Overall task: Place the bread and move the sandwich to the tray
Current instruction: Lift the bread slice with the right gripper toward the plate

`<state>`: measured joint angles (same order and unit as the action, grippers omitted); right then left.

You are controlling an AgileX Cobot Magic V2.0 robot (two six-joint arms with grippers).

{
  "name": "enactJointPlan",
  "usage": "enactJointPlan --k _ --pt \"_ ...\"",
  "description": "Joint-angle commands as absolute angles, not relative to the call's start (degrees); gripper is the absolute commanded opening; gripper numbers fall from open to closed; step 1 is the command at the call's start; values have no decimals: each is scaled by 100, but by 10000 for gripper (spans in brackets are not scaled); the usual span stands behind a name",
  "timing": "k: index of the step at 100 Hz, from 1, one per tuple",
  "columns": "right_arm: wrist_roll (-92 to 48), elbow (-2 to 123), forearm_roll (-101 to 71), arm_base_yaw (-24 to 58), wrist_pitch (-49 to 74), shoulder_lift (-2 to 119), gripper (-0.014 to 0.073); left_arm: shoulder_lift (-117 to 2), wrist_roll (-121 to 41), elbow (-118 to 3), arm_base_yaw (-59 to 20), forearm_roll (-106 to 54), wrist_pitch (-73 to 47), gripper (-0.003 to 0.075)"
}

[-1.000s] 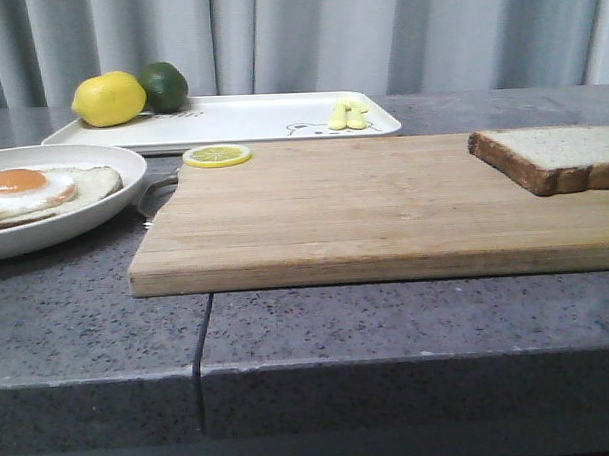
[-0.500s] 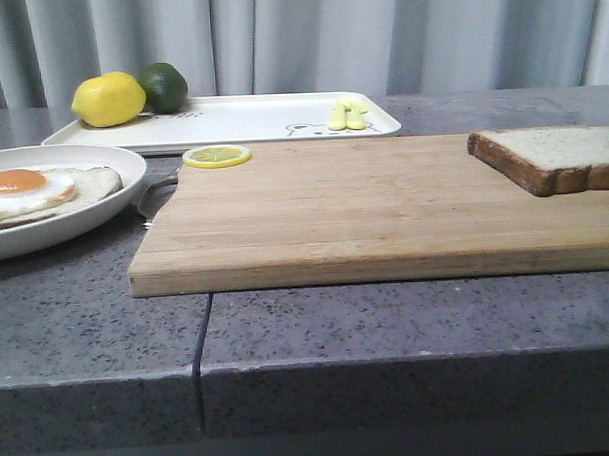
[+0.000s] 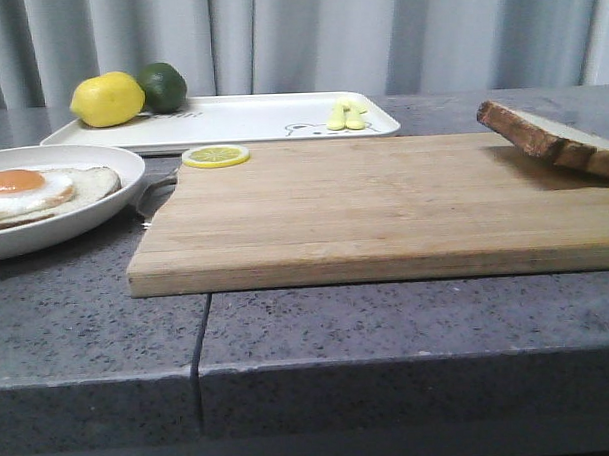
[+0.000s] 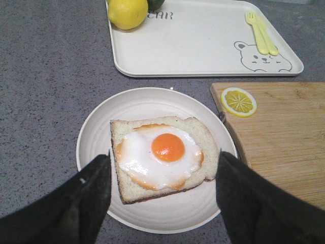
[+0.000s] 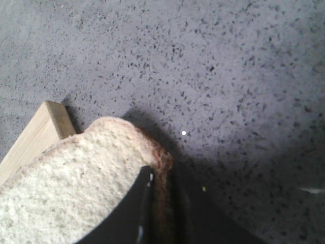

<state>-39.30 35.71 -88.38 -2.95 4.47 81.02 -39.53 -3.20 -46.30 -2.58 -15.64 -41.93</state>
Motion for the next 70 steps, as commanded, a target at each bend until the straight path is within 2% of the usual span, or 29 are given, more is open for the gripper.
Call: enactJointPlan --k 1,47,70 --pt "-3978 3598 -8800 -288 648 7920 -63 -3971 -292 -4833 -247 -1690 -3831 420" --pt "-3973 4194 -9072 -216 969 6817 -62 -3971 -292 -4833 -247 -1690 -3831 420" --pt "-3973 4750 -9240 695 538 6663 -62 -3971 -292 -4833 -247 -1690 -3831 420"
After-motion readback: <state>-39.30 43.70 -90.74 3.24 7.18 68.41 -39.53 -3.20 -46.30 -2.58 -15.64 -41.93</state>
